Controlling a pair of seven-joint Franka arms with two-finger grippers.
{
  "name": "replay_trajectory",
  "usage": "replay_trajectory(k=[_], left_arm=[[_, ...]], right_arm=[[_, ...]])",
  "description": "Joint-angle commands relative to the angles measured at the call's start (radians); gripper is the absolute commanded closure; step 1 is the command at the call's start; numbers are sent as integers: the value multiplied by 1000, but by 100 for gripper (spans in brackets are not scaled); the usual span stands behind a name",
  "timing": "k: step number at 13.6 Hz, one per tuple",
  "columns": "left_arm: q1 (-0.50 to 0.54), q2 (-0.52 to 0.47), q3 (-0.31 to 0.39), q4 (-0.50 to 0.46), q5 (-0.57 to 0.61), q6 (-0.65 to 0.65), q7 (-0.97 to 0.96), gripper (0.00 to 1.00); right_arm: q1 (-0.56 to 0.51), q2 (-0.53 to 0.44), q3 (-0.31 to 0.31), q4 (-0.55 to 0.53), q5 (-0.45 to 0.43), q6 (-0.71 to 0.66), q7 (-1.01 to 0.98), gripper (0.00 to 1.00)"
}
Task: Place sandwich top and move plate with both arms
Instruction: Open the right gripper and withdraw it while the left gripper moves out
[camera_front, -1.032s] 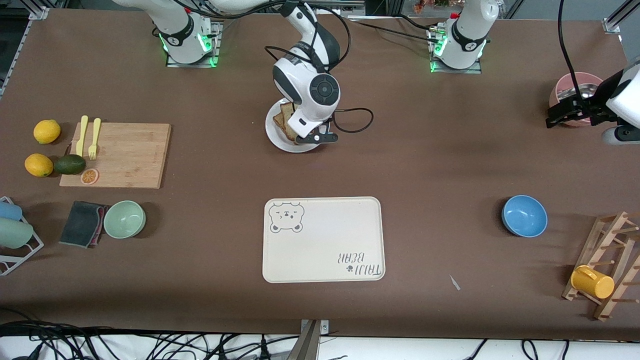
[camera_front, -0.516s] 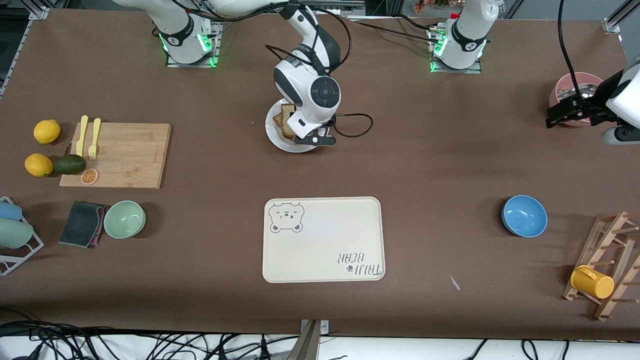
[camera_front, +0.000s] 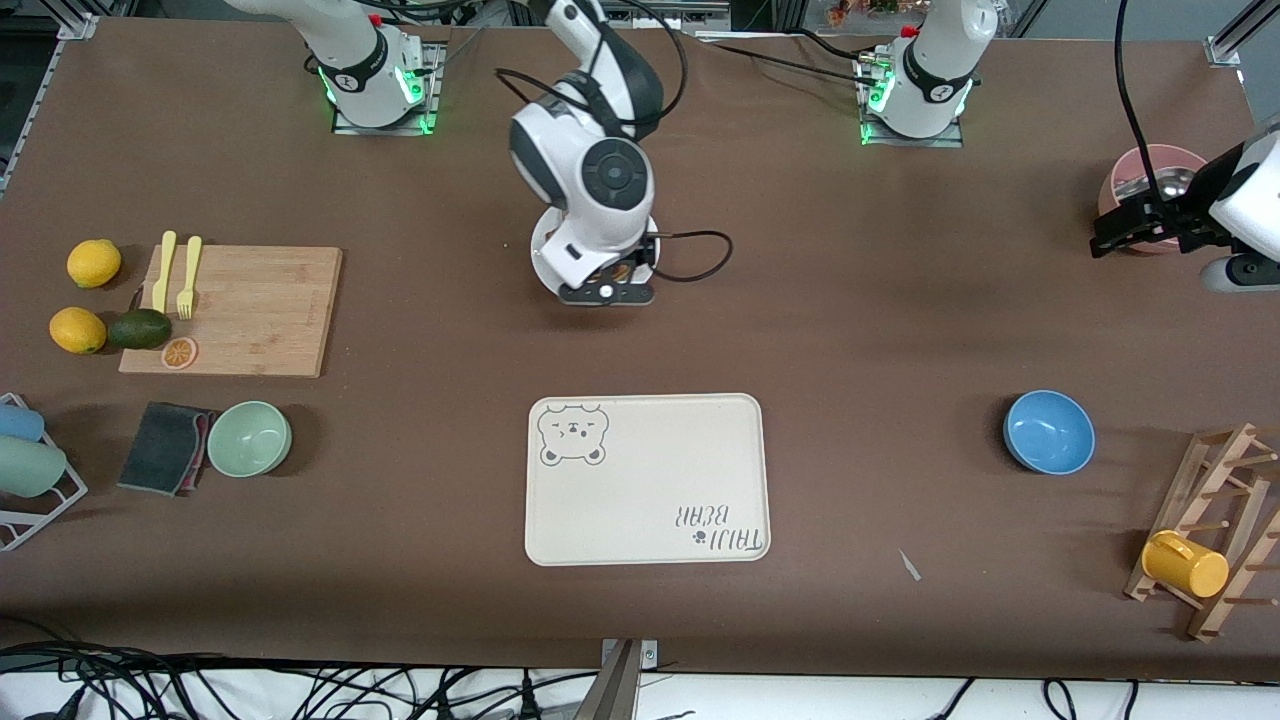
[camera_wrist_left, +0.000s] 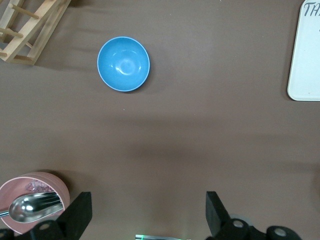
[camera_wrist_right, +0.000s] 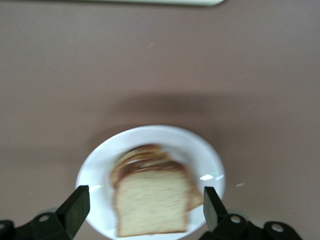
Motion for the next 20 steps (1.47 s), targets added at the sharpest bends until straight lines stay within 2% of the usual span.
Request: replay_trajectory(k=[1,3,7,9,10,13,16,18,20], left_arm=[[-5,1,1,1,18,18,9,0],[-5,7,1,1,18,21,9,0],[-13,16,1,-2,18,53,0,0],[-13,28,1,-2,18,62,0,0],[-13,30,1,-8,12,80,0,0],[-13,44,1,-11,-6,91,-2,0],[-14,38,-2,-68,-34,157,-6,0],[-13,30,-2,-102,-35,182,-6,0],[-11,-7,-4,-183,-35,243,-5,0]], right_arm=[[0,-39,-135,-5,24,-57,-166,0],[-6,-42,-260,6,95,-117,-316,0],[-9,-46,-501,15,176,-203,-645,0],[-21,-44,-595,47,199,-263,-743,0],[-40,-44,-620,72,215,-319,-780,0],[-159,-52,-619,181,227,-450,-817,0],[-244,-113,-597,202,222,-449,-823,0],[-314,-156,-501,210,158,-453,-824,0],[-400,-208,-363,200,45,-446,-817,0]])
